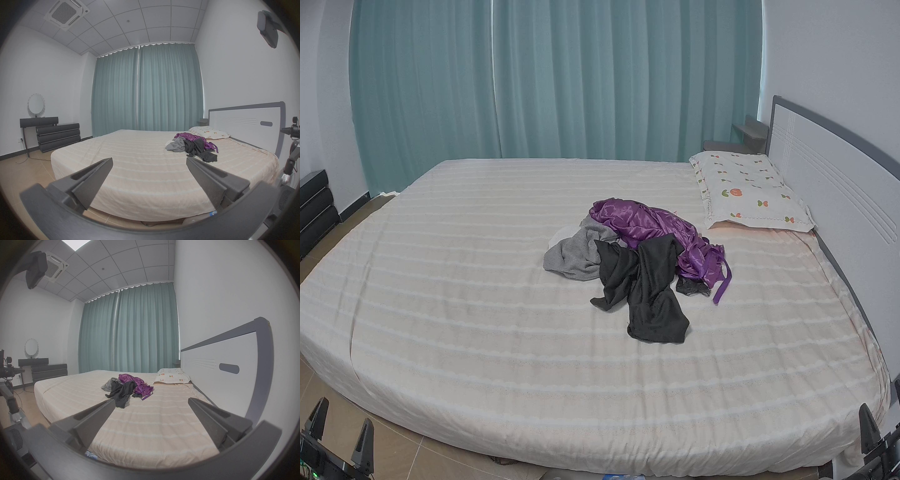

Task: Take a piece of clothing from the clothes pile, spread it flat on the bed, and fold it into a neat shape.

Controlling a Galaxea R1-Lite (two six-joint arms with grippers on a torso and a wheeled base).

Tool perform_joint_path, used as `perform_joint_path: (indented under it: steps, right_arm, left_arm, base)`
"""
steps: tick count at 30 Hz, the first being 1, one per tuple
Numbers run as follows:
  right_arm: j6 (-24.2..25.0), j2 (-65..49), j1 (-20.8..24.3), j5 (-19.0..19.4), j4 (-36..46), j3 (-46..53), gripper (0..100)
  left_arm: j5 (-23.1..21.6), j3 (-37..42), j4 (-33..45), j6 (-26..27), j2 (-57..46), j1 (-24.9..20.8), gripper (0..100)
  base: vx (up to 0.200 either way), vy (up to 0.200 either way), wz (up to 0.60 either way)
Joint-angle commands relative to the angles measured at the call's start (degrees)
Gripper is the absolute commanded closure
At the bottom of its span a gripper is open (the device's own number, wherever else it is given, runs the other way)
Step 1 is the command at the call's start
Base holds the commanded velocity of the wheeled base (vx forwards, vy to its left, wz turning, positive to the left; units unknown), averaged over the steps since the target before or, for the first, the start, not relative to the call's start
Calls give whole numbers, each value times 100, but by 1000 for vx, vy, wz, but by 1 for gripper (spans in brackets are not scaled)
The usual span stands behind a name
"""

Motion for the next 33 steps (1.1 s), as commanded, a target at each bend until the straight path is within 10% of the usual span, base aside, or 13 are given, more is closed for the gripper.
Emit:
perform_joint_path:
  steps: [1, 15, 33]
  right_arm:
    - [-8, -94, 15, 5, -8, 101, 0]
    - [282, 1778, 147, 488, -131, -892, 0]
    - [967, 7561, 1167, 681, -2935, -1419, 0]
  left_arm:
    - [2, 101, -1, -2, -104, 2, 0]
    - [2, 101, -1, -2, -104, 2, 0]
    - [2, 101, -1, -2, -104, 2, 0]
  base:
    - [0, 0, 0]
    - [0, 0, 0]
    - [0, 0, 0]
